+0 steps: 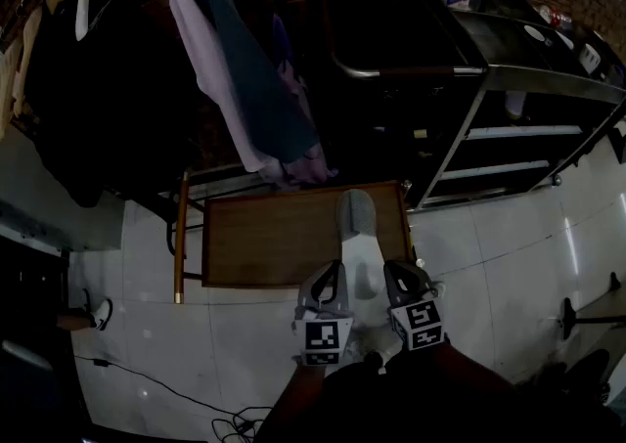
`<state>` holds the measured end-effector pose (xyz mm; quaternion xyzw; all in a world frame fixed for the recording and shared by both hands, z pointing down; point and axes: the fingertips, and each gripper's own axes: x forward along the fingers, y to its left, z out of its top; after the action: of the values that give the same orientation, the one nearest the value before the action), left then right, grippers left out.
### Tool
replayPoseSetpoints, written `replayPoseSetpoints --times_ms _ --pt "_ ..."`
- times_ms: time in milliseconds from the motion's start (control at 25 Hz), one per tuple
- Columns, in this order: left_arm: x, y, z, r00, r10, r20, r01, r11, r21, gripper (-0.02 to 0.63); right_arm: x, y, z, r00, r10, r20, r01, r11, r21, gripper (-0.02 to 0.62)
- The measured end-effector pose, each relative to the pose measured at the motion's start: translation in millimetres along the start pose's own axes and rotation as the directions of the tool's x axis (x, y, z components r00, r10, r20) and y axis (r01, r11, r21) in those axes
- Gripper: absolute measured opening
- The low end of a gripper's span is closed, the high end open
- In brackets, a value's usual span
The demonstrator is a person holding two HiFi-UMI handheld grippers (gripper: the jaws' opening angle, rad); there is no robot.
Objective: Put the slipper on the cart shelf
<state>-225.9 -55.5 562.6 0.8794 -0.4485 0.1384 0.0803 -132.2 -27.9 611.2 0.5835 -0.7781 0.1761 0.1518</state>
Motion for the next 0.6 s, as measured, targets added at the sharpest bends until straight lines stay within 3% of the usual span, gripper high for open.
replayPoseSetpoints --times_ms 120,360,480,600 --pt "3 2 -4 1.0 0.005 -0.01 -0.005 1.0 -0.002 0.014 8 -1 -22 0.998 0.027 -0.065 -0.024 0.999 0.042 0.06" --pt "4 4 -15 0.999 0.009 -0.032 -0.01 1.0 -0.015 0.014 17 -2 -58 0.986 0.073 -0.152 -0.046 0.984 0.174 0.105" --pt "2 6 -26 0.998 0.021 -0.056 -0.022 1.0 -0.018 0.014 18 -4 -74 0.979 0.098 -0.178 -0.039 0.951 0.308 0.124" --pt "-1 7 -31 0.997 0.031 -0.064 -0.032 0.999 -0.018 0.014 16 -8 -97 0.97 0.115 -0.216 -0.007 0.896 0.444 0.13"
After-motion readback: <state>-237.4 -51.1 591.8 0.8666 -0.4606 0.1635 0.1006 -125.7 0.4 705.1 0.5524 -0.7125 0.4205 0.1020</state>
